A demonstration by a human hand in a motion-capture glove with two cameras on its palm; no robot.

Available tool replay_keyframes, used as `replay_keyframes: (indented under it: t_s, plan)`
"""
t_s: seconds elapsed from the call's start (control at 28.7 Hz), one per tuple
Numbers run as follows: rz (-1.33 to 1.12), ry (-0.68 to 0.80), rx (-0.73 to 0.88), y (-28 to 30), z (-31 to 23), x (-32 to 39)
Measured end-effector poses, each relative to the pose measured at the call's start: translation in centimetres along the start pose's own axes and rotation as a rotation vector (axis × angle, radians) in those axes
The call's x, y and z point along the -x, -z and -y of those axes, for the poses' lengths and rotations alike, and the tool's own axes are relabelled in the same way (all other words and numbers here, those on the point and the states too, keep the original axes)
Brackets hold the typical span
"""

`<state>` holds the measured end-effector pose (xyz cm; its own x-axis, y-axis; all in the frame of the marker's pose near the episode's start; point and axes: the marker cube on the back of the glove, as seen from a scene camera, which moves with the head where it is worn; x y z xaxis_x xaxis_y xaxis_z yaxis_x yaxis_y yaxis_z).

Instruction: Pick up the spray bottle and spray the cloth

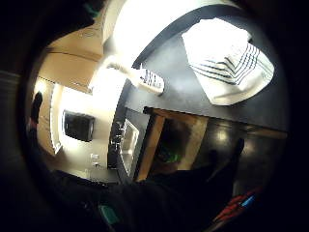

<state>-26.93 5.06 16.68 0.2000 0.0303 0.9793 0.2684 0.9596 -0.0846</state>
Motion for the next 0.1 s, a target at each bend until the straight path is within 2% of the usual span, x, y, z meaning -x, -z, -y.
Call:
replay_keyframes:
  t_s: [0.1]
  plan:
    - [0.033, -0.020, 0.009, -0.16, 0.02, 0.33]
